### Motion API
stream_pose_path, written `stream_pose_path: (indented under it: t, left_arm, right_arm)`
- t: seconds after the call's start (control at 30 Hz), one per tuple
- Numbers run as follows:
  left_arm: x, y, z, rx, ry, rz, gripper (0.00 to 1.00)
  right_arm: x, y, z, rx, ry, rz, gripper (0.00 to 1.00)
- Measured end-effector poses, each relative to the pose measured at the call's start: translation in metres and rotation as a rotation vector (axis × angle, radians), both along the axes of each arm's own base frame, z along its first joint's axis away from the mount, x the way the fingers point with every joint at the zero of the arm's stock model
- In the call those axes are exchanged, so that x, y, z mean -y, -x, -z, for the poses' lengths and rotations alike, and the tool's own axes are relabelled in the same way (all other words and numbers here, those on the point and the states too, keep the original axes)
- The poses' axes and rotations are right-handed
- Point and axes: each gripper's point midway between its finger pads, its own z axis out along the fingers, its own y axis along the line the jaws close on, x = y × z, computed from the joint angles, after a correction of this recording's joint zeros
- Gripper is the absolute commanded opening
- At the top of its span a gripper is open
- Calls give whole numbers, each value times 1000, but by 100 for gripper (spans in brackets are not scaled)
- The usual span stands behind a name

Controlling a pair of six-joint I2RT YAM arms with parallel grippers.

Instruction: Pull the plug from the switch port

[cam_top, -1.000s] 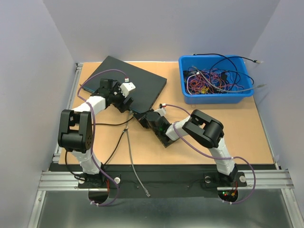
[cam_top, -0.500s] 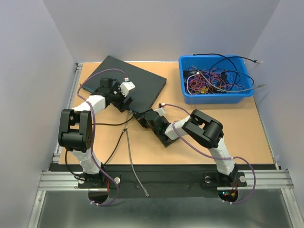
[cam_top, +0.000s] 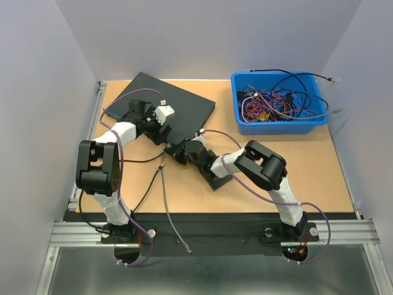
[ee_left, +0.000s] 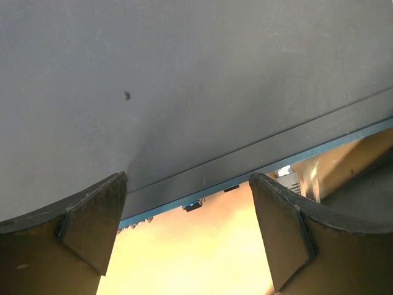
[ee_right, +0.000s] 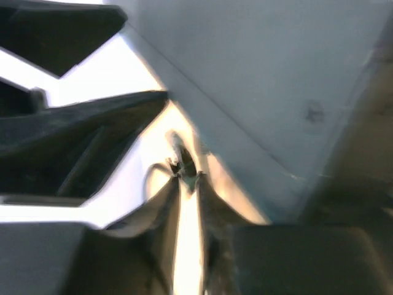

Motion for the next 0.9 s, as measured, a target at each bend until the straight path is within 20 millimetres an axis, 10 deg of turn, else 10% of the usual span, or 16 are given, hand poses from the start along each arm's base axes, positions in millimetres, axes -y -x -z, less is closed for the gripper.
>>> stream_pose_path:
  t: [0.13, 0.73, 0.9]
  left_arm:
    - [1, 1, 0, -2, 4, 4, 93]
    - [-8, 17, 2, -56, -7, 35, 92]
    - [-23, 34, -26, -45, -21, 38, 92]
  right_arm:
    - [-10, 1, -17, 34, -110, -52, 46]
    - [27, -18, -28, 35, -194, 50, 42]
    - [28, -17, -28, 46, -180, 43, 43]
